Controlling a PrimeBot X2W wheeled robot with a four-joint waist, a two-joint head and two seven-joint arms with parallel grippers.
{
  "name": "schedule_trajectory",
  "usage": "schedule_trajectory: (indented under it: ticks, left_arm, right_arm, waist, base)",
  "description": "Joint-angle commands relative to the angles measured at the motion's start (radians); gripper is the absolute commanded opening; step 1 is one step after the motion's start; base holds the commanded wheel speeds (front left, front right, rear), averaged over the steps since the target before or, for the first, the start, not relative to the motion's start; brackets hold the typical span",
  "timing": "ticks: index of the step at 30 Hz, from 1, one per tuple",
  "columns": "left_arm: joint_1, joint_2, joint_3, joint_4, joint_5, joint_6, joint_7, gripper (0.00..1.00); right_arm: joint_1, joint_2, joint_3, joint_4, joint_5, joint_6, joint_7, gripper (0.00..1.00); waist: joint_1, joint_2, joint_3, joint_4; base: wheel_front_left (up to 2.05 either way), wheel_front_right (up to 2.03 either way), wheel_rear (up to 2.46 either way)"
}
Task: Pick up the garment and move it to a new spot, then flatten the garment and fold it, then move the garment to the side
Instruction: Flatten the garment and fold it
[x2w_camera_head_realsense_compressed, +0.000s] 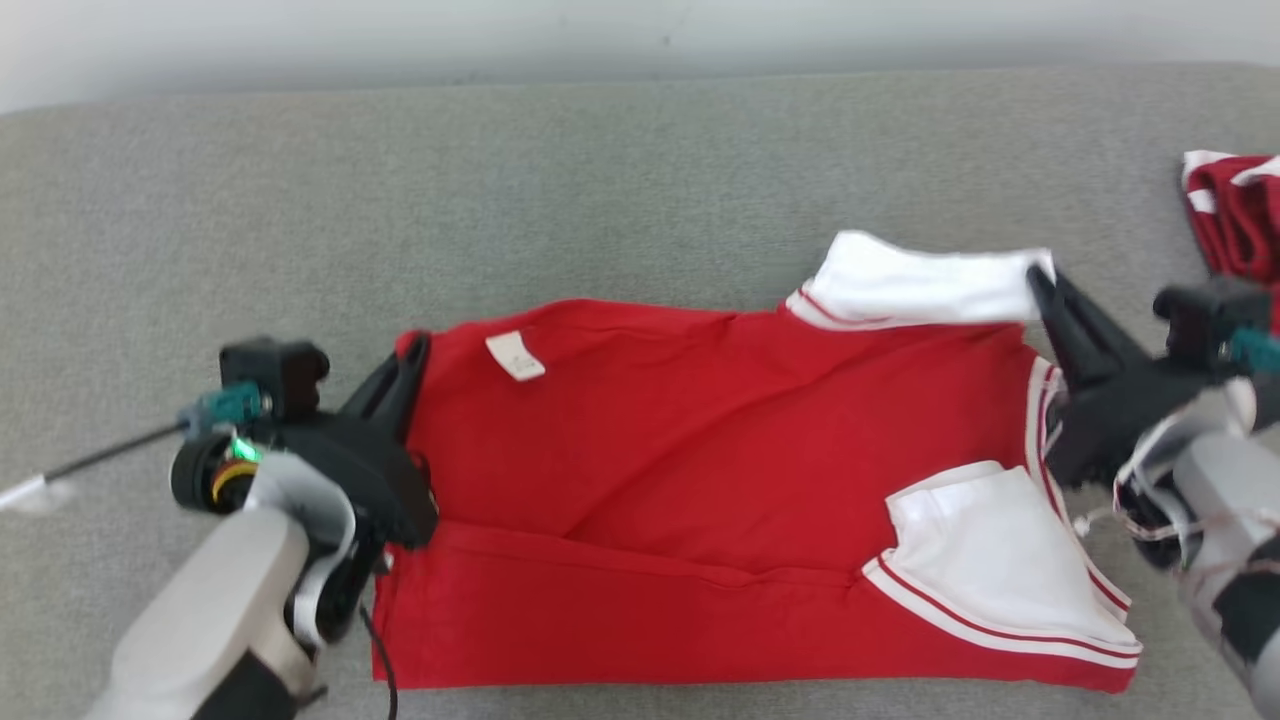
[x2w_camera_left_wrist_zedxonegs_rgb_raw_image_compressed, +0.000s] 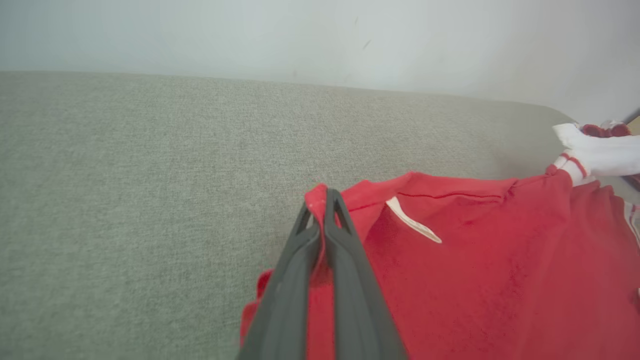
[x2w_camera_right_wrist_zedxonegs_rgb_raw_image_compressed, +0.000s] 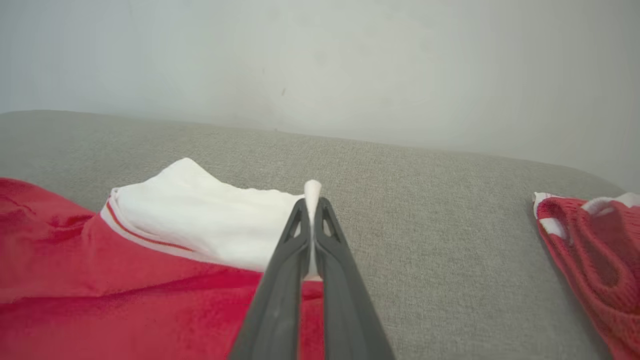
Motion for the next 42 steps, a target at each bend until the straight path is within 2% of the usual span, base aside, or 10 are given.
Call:
schedule_trajectory:
  ticks: [1,14,21,25,32,33,34,35,38,42]
  left_arm:
    - [0.038,0.008,0.001,-0.017,-0.004,0.010,-0.015,0.00]
    - [0.266,0.023,0.047,-0.229,-0.041,0.116,-0.127,0.00]
    - [0.357,0.025,0.058,-0.272,-0.064,0.133,-0.152,0.00]
    - [0.397,0.018,0.060,-0.277,-0.074,0.138,-0.165,0.00]
    - [0.433,0.008,0.065,-0.271,-0.061,0.141,-0.183,0.00]
    - [0.435,0.010,0.061,-0.266,-0.050,0.143,-0.186,0.40]
    - [0.437,0.010,0.058,-0.264,-0.040,0.141,-0.190,0.96]
    - [0.439,0.008,0.063,-0.263,-0.034,0.139,-0.192,1.00]
    - [0.445,0.001,0.081,-0.261,0.000,0.134,-0.203,1.00]
    - [0.469,-0.020,0.168,-0.293,0.070,0.132,-0.206,1.00]
  right_arm:
    - [0.037,-0.010,-0.018,-0.022,-0.014,-0.003,-0.007,0.00]
    - [0.460,0.045,-0.350,-0.373,-0.148,-0.003,-0.008,0.00]
    - [0.665,0.100,-0.504,-0.473,-0.197,-0.003,0.015,0.00]
    - [0.734,0.140,-0.561,-0.505,-0.227,-0.003,0.047,0.00]
    - [0.782,0.171,-0.585,-0.537,-0.257,-0.003,0.071,0.00]
    - [0.783,0.172,-0.590,-0.538,-0.263,-0.003,0.070,0.49]
    - [0.785,0.175,-0.592,-0.539,-0.266,-0.003,0.072,1.00]
    - [0.785,0.178,-0.597,-0.542,-0.269,-0.003,0.073,1.00]
    - [0.783,0.176,-0.605,-0.552,-0.273,-0.003,0.076,1.00]
    - [0.774,0.162,-0.615,-0.566,-0.261,-0.003,0.085,1.00]
  waist:
    - [0.0002,0.0001,-0.018,-0.019]
    - [0.0002,0.0001,-0.049,-0.007]
    - [0.0002,0.0001,-0.068,0.000]
    - [0.0002,0.0001,-0.075,-0.002]
    - [0.0002,0.0001,-0.086,-0.003]
    - [0.0002,0.0001,-0.087,-0.003]
    - [0.0002,0.0001,-0.089,-0.003]
    - [0.0002,0.0001,-0.091,-0.004]
    - [0.0002,0.0001,-0.100,-0.006]
    - [0.0002,0.0001,-0.114,-0.005]
  base:
    - [0.00,0.00,0.00]
    - [0.00,0.00,0.00]
    - [0.00,0.00,0.00]
    - [0.00,0.00,0.00]
    - [0.00,0.00,0.00]
    - [0.00,0.00,0.00]
    - [0.00,0.00,0.00]
    - [0.00,0.00,0.00]
    - [0.00,0.00,0.00]
    - [0.00,0.00,0.00]
